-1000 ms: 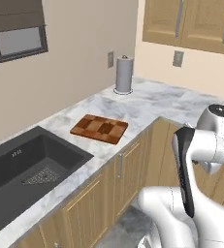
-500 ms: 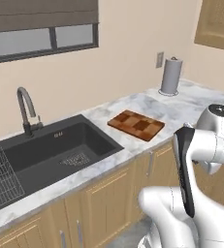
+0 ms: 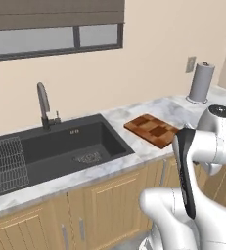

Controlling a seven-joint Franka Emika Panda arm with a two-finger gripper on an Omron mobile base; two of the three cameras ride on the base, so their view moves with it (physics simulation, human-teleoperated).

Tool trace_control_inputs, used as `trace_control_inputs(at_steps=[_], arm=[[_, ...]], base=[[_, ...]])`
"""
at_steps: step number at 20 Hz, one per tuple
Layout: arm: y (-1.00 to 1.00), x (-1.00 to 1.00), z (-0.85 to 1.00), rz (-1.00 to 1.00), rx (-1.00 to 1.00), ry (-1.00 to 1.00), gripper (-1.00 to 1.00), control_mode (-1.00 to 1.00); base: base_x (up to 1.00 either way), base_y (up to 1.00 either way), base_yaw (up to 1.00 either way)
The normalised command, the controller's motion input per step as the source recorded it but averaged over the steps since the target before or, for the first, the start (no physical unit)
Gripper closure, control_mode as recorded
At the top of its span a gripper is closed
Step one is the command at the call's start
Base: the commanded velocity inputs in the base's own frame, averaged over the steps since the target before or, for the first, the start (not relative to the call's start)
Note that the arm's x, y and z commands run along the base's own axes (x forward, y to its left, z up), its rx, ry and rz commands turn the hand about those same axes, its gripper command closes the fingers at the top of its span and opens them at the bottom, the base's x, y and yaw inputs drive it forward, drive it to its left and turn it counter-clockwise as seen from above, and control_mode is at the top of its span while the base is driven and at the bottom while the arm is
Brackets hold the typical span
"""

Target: Pick up the knife from the drawer and place it on the cutting board. Then place the meat from the plate to the cutting board.

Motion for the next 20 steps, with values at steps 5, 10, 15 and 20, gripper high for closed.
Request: trace_control_inputs(at_steps=[5,10,15,20], arm=[[0.0,0.0,0.0,0.0,0.0,0.0,1.0,1.0],[0.0,0.0,0.0,0.0,0.0,0.0,1.0,1.0],[0.0,0.0,0.0,0.0,0.0,0.0,1.0,1.0],[0.0,0.0,0.0,0.0,0.0,0.0,1.0,1.0]], base=[[0.46,-0.44,0.26],[0.51,-0.26,0.14],[0.52,-0.21,0.13],[0.43,-0.31,0.14]])
